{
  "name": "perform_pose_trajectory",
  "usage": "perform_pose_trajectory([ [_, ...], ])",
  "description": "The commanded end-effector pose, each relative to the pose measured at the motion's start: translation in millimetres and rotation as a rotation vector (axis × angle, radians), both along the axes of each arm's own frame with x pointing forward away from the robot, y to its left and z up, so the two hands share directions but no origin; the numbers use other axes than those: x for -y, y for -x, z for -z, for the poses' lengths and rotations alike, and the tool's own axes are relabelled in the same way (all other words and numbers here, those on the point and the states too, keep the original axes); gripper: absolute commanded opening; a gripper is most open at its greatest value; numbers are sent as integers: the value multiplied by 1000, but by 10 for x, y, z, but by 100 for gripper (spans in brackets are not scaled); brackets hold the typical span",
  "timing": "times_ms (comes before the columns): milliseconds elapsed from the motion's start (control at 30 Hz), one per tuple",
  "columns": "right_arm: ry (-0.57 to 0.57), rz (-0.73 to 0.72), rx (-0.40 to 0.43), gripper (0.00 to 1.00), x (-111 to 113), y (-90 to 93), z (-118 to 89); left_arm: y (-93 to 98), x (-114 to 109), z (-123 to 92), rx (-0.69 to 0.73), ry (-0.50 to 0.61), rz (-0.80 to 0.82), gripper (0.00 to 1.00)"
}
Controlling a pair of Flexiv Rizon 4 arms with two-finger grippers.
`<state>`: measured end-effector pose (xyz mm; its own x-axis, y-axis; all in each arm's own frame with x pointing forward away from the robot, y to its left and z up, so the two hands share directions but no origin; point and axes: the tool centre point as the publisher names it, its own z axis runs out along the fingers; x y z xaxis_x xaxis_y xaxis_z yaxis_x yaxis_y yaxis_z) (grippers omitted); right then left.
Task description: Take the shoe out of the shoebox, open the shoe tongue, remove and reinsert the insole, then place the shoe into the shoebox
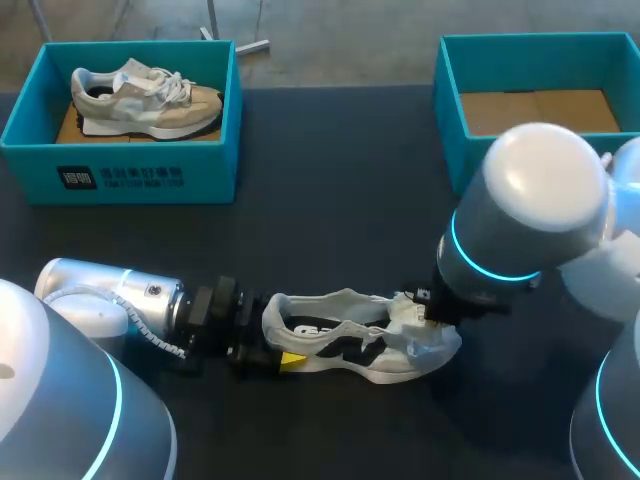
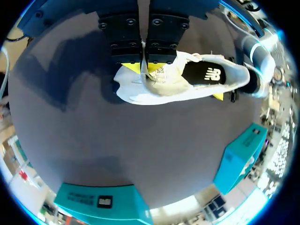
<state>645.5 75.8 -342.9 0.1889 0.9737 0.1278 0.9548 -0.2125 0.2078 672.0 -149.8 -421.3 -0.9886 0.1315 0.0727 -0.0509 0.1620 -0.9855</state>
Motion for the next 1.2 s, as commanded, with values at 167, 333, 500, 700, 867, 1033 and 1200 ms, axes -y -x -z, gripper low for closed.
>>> perform_pose_trajectory([
  [167,-163,-48,31,0,75,10,262,-2,3,24,1,-2,-2,0],
  [333,-169,-45,27,19,81,29,247,-2,3,24,1,-2,-2,0],
  [500,-133,-33,20,44,72,71,104,-2,3,24,1,-2,-2,0],
  [700,-59,-28,22,67,-1,106,-220,-2,3,24,1,-2,-2,0],
  [867,51,-73,17,71,-139,102,-553,-2,3,24,1,-2,-2,0],
  [1033,154,-129,10,70,-323,76,-870,-2,3,24,1,-2,-2,0],
  [1200,251,-199,-1,65,-531,39,-1133,-2,3,24,1,-2,-2,0],
])
